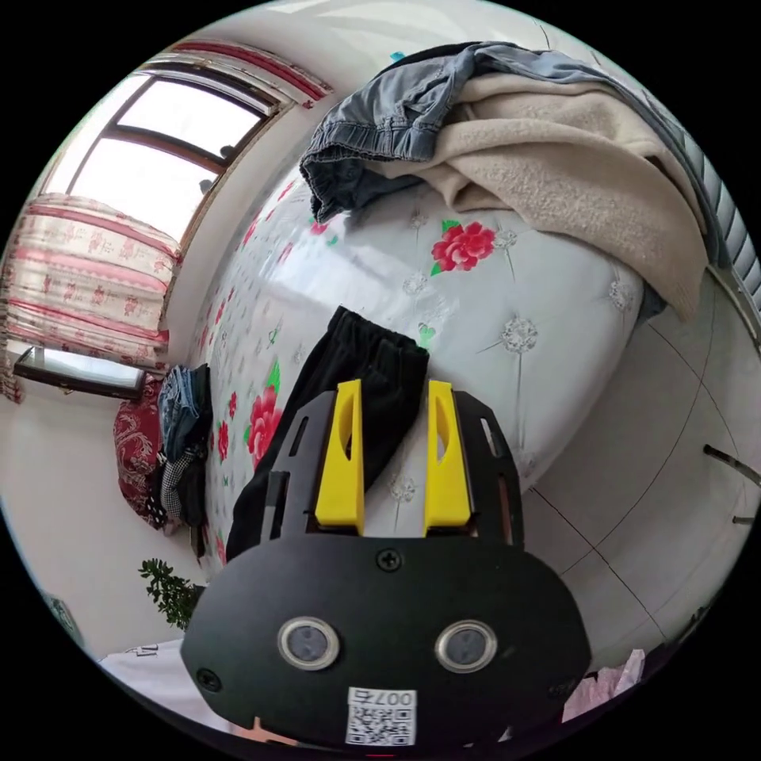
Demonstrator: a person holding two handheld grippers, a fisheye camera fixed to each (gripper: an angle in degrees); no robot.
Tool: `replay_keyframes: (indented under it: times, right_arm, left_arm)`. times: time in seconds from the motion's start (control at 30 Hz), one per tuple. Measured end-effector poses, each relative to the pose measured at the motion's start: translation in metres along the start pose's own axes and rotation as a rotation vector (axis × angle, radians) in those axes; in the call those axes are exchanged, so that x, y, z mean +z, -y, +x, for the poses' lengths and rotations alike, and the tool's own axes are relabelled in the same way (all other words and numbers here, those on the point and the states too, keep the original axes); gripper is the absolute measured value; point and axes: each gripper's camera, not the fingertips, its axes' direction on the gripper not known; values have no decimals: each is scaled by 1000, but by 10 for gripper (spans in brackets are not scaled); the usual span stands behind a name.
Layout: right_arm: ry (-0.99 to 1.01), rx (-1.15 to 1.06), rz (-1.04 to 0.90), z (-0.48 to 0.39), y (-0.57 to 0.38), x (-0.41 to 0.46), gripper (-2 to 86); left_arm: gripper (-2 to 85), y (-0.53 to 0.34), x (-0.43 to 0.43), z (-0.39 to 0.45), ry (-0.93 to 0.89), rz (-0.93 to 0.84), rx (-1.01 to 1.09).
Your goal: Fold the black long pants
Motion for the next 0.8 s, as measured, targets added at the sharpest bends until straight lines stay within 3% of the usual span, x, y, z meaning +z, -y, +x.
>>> replay_keyframes:
  times: [0.13, 0.27, 0.37, 0.53, 0.67, 0.8]
  right_arm:
    - [-65, -43, -143, 36, 23, 37, 64]
    - [-107, -173, -132, 36, 22, 29, 52]
    - [9, -352, -65, 11, 23, 6, 46]
    - [456, -610, -10, -53, 57, -37, 39]
    - [679, -625, 93, -21, 67, -65, 35]
    - [505, -367, -28, 95, 80, 19, 32]
  left_arm:
    - [21, -28, -2, 8, -80, 16, -168]
    - [5, -49, -12, 19, -14, 33, -192]
    - [-2, -70, -19, 19, 1, 78, -233]
    - [-3, -98, -23, 8, -24, 95, -356]
    - [6, -122, -40, 2, -8, 153, -403]
    - [31, -140, -47, -9, 22, 161, -444]
